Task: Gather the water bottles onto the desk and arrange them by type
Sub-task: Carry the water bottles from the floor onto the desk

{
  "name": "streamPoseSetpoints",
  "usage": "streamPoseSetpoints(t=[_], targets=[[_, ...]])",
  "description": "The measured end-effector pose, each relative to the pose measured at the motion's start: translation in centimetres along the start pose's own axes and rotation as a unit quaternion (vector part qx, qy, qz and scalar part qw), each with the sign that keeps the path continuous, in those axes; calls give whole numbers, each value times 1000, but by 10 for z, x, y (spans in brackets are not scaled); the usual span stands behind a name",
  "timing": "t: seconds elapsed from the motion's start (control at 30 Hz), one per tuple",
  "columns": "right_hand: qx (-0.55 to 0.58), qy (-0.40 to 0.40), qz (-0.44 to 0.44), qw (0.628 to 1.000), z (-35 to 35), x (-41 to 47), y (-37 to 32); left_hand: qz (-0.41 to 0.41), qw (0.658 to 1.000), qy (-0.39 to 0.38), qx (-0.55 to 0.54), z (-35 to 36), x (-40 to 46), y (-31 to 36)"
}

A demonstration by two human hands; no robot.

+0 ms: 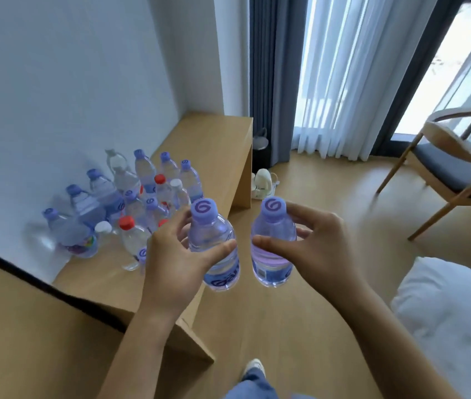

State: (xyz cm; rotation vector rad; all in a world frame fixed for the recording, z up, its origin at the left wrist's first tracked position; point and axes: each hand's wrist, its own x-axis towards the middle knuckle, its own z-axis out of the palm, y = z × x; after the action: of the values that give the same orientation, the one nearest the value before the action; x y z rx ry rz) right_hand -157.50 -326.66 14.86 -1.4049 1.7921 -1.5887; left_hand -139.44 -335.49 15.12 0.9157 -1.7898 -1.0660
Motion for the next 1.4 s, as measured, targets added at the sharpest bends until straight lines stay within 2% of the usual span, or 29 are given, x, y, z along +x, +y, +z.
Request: streamPoseSetpoints(t=[0.33,0.5,0.8,1.03,1.4], targets=[[50,-57,30,997,36,196,60,-25,997,72,19,15,167,-38],[68,-121,23,990,52,300,97,-40,984,158,66,27,252,-61],[76,-255,-11,964,87,478,139,-90,940,308,116,47,391,-100],[57,-341,-1,938,151,555,168,-155,910,366,118,40,449,-149],[33,-442,22,896,287,624,191,-261,850,432,148,-17,515,-240]])
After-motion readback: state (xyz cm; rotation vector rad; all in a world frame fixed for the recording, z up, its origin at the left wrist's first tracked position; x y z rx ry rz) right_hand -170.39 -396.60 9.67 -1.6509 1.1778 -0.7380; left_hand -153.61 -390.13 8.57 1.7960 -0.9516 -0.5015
